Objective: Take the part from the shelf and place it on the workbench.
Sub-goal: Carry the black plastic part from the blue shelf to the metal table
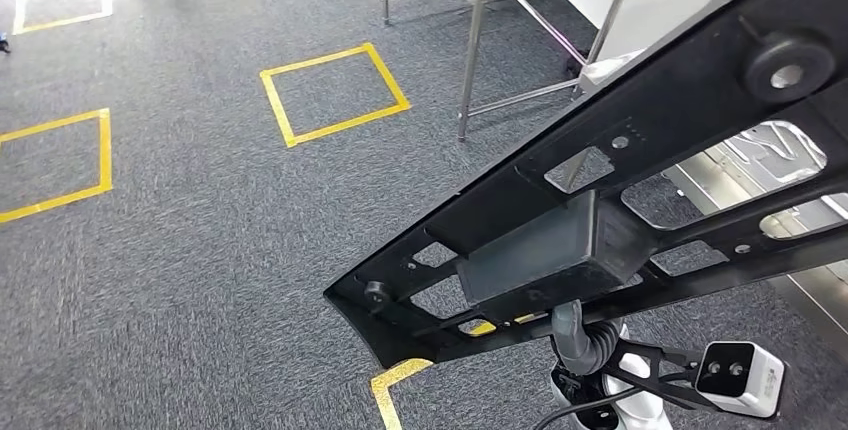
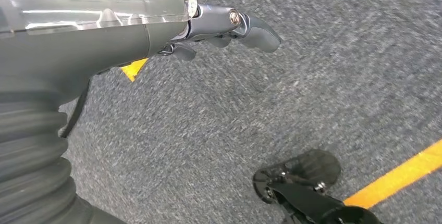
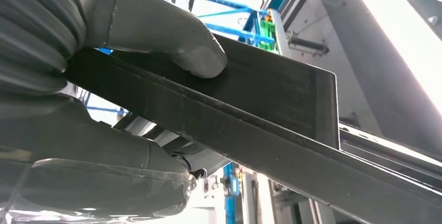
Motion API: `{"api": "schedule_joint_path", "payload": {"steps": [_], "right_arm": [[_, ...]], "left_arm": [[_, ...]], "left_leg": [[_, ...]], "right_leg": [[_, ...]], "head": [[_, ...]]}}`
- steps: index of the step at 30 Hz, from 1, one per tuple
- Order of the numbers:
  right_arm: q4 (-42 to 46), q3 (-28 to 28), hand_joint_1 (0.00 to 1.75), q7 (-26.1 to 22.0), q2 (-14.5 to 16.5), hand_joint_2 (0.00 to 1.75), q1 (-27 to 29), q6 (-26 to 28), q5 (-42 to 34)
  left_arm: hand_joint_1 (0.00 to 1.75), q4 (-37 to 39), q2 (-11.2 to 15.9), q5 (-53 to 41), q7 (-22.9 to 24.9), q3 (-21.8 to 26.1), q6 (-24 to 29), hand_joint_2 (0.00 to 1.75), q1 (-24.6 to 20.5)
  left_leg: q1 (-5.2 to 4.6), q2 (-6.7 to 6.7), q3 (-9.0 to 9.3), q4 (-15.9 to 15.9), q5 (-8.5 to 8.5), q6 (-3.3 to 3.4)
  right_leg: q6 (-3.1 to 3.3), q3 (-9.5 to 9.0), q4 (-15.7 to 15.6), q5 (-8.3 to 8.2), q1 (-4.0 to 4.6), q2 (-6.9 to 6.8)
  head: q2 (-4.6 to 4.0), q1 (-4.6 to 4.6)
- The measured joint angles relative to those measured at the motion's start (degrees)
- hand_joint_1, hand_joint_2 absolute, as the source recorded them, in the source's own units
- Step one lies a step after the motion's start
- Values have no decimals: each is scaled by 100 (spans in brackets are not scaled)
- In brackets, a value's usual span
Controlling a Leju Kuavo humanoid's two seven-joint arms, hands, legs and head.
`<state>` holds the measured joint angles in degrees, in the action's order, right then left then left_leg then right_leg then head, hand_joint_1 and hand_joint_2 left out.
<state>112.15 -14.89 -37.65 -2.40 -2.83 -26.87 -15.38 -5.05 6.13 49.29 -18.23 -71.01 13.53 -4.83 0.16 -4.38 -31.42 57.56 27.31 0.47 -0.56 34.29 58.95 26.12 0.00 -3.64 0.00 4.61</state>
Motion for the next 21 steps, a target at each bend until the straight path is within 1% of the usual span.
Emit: {"api": "schedule_joint_path", "payload": {"steps": [1,2,3,4,5,6,7,8,9,13,14,15,16,17,18,19,20,21], "right_arm": [[-2,-1,175,-7,-1,175,-16,2,7],[-3,-1,175,-25,-1,175,-17,5,28],[-1,-3,175,-59,-2,175,-10,7,72],[8,-12,175,-99,-3,175,7,10,141],[27,-28,175,-136,-4,175,30,23,230],[60,-55,175,-160,-7,175,71,41,322],[96,-82,175,-170,-10,175,115,61,393],[124,-102,175,-172,-12,175,153,79,439],[142,-115,175,-172,-14,175,183,88,460],[151,-119,175,-172,-16,175,198,88,464],[174,-125,175,-172,-25,175,246,87,473],[205,-132,175,-172,-40,175,303,84,484],[249,-139,175,-172,-66,175,371,58,483],[294,-145,175,-173,-93,175,439,4,481],[316,-146,175,-173,-112,175,462,-50,474],[330,-146,175,-174,-125,175,473,-96,469],[322,-146,175,-174,-127,175,462,-108,477],[302,-149,175,-174,-127,175,417,-79,481]], "left_arm": [[0,0,0,0,-5,0,-8,175,-2],[0,0,-1,0,-8,0,-14,175,-7],[0,0,-1,0,-9,0,-17,175,-11],[0,0,-1,0,-13,-1,-21,175,-17],[0,0,-2,0,-17,-1,-29,175,-20],[0,0,-1,0,-21,-2,-41,175,-14],[0,0,0,0,-25,-2,-55,175,-4],[0,0,2,0,-25,-2,-64,175,7],[0,0,4,0,-24,-2,-70,175,17],[0,0,4,0,-24,-2,-70,175,21],[0,0,5,0,-21,-2,-74,175,38],[0,0,7,0,-16,-3,-78,175,57],[0,0,8,0,-8,-3,-75,175,72],[0,0,10,0,6,5,-48,175,89],[0,0,11,0,16,16,-16,175,89],[0,0,13,0,24,31,17,175,83],[0,-1,15,0,28,48,40,175,73],[0,-2,18,0,23,61,39,175,59]], "left_leg": [[-8,-49,13,-1,13,-32],[-10,-100,27,-6,22,-62],[-7,-130,35,-5,39,-96],[2,-81,31,42,86,-129],[11,19,-19,180,183,-154],[23,152,-134,440,336,-176],[33,279,-261,728,492,-187],[37,336,-377,972,617,-192],[39,356,-453,1126,688,-196],[38,361,-484,1190,714,-198],[39,367,-575,1355,747,-201],[39,373,-662,1498,746,-204],[43,420,-618,1329,559,-196],[42,526,-516,1033,366,-163],[40,618,-330,593,146,-118],[48,693,-144,157,-49,-62],[56,705,-83,19,-68,-6],[69,645,-74,-8,-89,31]], "right_leg": [[35,-23,-67,8,25,-13],[64,-13,-70,-2,35,56],[95,-18,-83,-11,19,118],[124,-31,-105,-24,3,180],[159,-46,-129,-37,-16,235],[188,-64,-147,-47,-33,290],[205,-69,-151,-47,-30,335],[217,-70,-150,-46,-28,367],[220,-72,-150,-46,-26,390],[221,-72,-149,-45,-25,399],[223,-72,-146,-44,-23,441],[224,-74,-141,-42,-21,502],[217,-84,-130,-34,-20,614],[178,-77,-110,-27,-28,783],[127,-69,-98,-26,-42,926],[63,-56,-89,-27,-46,1067],[9,-34,-75,-25,-55,1118],[-17,2,-12,23,-45,1026]], "head": [[0,0],[0,0],[0,1],[0,1],[0,1],[0,1],[0,1],[0,2],[0,2],[0,2],[0,2],[0,2],[0,2],[0,2],[0,1],[0,1],[0,1],[0,-1]]}}
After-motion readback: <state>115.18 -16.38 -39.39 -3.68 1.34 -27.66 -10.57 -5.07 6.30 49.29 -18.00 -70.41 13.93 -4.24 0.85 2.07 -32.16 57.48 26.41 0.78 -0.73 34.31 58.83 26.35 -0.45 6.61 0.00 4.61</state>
